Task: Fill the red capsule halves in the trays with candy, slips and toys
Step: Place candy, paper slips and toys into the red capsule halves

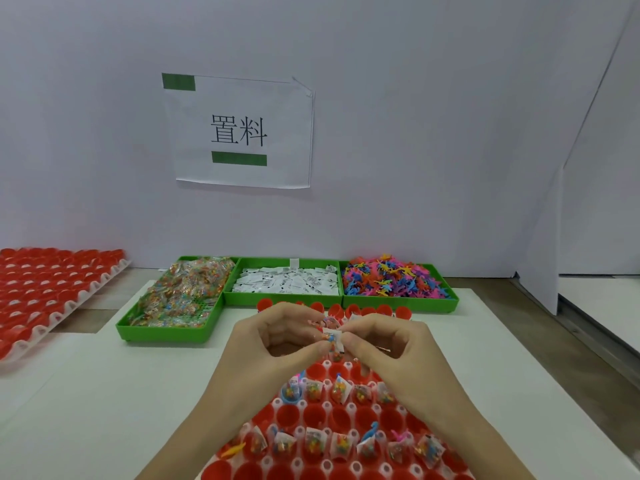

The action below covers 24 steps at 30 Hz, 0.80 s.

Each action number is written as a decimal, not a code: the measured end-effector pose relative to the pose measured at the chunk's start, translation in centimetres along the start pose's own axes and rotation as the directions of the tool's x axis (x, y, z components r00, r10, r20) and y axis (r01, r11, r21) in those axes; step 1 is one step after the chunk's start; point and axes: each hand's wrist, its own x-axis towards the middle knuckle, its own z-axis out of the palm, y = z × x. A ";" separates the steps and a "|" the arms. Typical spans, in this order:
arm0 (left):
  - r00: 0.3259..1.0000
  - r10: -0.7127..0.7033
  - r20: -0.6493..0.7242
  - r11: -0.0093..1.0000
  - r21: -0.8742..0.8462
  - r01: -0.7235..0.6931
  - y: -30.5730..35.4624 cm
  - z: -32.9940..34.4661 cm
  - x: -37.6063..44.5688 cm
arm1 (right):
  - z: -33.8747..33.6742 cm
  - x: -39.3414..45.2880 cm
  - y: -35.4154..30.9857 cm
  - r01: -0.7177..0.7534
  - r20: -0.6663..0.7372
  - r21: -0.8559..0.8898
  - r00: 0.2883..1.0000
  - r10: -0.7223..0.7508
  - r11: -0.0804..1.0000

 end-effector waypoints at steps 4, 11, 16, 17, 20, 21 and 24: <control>1.000 -0.018 -0.013 0.999 -0.027 0.018 0.0 0.0 -0.4 | 0.2 -0.1 -0.2 -0.005 0.057 0.017 0.998 0.004 1.000; 0.999 0.008 -0.041 0.999 -0.053 -0.010 0.0 0.5 -1.0 | 0.5 -0.3 -0.2 0.010 -0.006 0.043 1.000 -0.009 0.999; 1.000 -0.001 -0.025 0.996 -0.084 -0.001 -0.3 0.4 -1.1 | 0.5 -0.5 -0.1 0.015 -0.001 0.022 1.000 -0.015 1.000; 1.000 -0.003 -0.013 0.996 -0.093 0.002 -0.4 0.4 -1.1 | 0.5 -0.5 0.0 0.011 0.006 0.022 1.000 -0.011 1.000; 1.000 -0.002 0.023 0.992 -0.129 0.005 -0.6 0.4 -1.2 | 0.4 -0.5 0.1 0.000 0.035 0.011 0.999 -0.001 1.000; 0.999 -0.002 0.034 0.991 -0.133 0.006 -0.6 0.5 -1.2 | 0.3 -0.5 0.1 -0.001 0.043 0.007 0.999 0.001 1.000; 0.999 0.011 0.051 0.995 -0.100 -0.006 -0.7 0.5 -1.2 | 0.2 -0.5 0.1 -0.009 0.057 0.006 0.998 0.009 1.000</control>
